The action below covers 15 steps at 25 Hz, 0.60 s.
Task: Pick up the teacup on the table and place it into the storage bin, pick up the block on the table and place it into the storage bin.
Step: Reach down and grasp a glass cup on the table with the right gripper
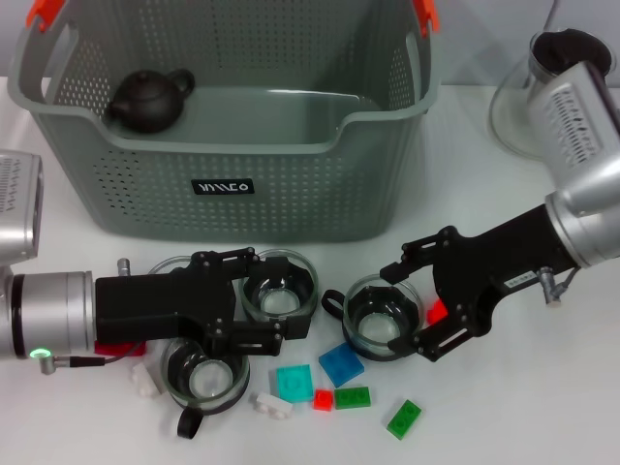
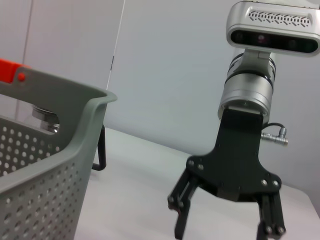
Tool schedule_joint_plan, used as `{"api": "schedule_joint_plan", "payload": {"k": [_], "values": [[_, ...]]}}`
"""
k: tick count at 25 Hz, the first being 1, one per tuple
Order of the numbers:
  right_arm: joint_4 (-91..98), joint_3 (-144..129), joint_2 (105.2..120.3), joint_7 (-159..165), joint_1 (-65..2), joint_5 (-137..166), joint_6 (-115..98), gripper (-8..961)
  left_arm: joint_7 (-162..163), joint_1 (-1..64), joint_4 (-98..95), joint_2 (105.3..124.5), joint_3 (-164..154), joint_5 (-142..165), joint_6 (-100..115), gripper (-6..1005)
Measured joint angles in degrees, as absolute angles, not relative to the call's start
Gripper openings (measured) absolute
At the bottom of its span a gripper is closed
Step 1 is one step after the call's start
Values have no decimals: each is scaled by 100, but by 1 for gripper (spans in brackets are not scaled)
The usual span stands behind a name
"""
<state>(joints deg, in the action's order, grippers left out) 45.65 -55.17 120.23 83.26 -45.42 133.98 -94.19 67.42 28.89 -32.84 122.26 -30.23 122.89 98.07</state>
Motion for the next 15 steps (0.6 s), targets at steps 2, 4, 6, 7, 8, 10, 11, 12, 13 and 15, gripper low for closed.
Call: {"api": "schedule_joint_plan", "payload": {"k": [2, 4, 6, 7, 8, 10, 11, 12, 13, 15], "values": [[4604, -5756, 12031, 8423, -4613, 13439, -9365, 915, 6749, 2879, -3283, 12226, -3023, 12261, 9814, 832], [4659, -5993, 12044, 8543, -4663, 13514, -9279, 914, 6764, 2877, -3285, 12226, -3022, 12251, 9825, 832], [4694, -6192, 12060, 8634, -4704, 13578, -9207, 914, 6766, 2871, -3286, 12226, -3017, 12214, 9834, 831], [4702, -6258, 12065, 8662, -4716, 13593, -9186, 914, 6762, 2868, -3284, 12226, -3014, 12195, 9834, 831], [4705, -6348, 12070, 8690, -4727, 13604, -9151, 914, 6761, 2867, -3283, 12226, -3014, 12188, 9835, 831], [4713, -6530, 12079, 8735, -4734, 13609, -9061, 914, 6763, 2866, -3282, 12225, -3013, 12185, 9839, 831], [4713, -6610, 12083, 8760, -4735, 13610, -9017, 914, 6767, 2866, -3281, 12224, -3014, 12183, 9842, 830], [4713, -6714, 12087, 8800, -4738, 13610, -8970, 914, 6767, 2862, -3278, 12221, -3014, 12180, 9844, 830], [4713, -6821, 12089, 8841, -4743, 13611, -8917, 915, 6766, 2860, -3273, 12219, -3014, 12178, 9844, 830], [4714, -7018, 12093, 8914, -4752, 13612, -8789, 915, 6766, 2856, -3266, 12217, -3015, 12174, 9844, 830]]}}
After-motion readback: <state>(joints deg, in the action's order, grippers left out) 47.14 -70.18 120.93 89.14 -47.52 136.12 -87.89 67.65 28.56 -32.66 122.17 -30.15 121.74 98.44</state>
